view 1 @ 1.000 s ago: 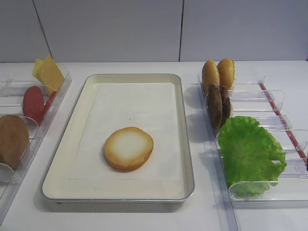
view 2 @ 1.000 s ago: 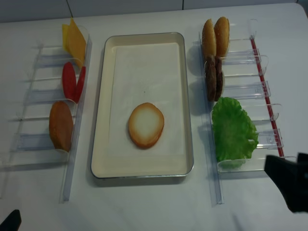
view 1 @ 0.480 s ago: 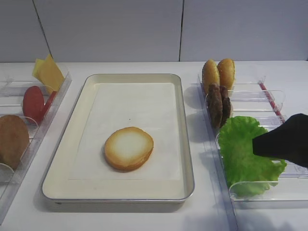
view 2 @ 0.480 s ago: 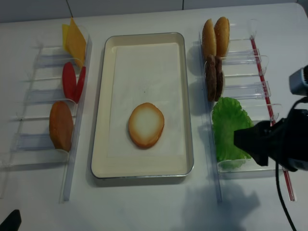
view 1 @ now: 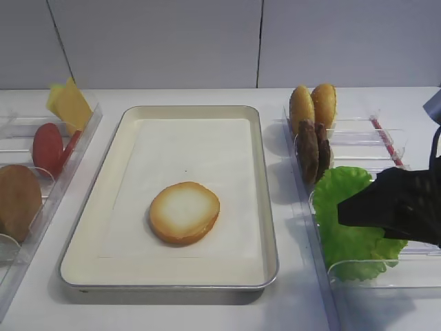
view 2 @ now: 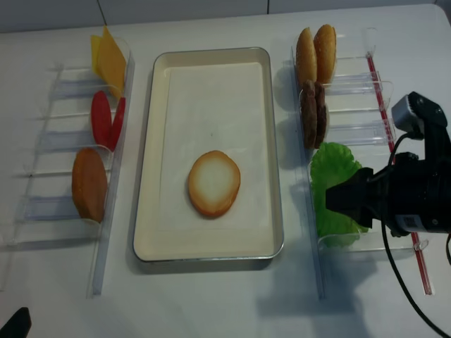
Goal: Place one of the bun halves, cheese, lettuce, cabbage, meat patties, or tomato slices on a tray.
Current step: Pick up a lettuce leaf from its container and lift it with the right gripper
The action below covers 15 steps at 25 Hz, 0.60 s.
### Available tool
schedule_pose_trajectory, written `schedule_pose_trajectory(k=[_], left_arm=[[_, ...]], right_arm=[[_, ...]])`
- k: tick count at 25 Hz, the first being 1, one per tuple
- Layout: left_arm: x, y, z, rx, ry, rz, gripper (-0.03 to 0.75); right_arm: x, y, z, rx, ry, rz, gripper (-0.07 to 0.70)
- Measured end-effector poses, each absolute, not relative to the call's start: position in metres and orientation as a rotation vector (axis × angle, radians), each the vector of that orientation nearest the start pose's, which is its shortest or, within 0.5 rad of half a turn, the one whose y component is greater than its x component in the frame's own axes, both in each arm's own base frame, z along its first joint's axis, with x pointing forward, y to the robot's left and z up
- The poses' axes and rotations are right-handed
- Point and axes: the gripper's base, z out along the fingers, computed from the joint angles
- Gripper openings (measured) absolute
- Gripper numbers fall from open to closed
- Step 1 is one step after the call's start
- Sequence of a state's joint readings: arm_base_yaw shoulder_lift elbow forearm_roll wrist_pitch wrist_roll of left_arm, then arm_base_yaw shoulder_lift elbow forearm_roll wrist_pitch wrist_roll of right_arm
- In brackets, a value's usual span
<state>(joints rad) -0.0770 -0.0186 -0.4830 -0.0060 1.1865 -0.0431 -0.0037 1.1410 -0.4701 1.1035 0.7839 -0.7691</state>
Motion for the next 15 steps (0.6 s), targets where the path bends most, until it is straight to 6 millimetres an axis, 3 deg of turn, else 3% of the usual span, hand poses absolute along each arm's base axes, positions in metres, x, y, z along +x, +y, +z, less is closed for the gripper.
schedule_pose_trajectory(k=[5,7,12,15], left_arm=[[-0.0116,0.0004,0.2626,0.038,2.169,-0.076,0.294],[-0.0116,0.0004,0.2626,0.038,2.169,-0.076,0.294],[-0.0116,0.0004,0.2626,0.038,2.169,-0.076,0.294],[-0.0116,0.0004,0.2626,0.038,2.169,-0.076,0.294]], right_arm=[[0.1825,0.0552,0.2105,-0.006,2.507,0.918,0.429],[0.1839,0.0551,0.2100,0.010,2.502,0.922,0.353],[0.1845,0.0560,0.2109,0.030,2.492,0.945,0.070],[0.1835,0.0573,0.2114,0.024,2.495,0.968,0.048]])
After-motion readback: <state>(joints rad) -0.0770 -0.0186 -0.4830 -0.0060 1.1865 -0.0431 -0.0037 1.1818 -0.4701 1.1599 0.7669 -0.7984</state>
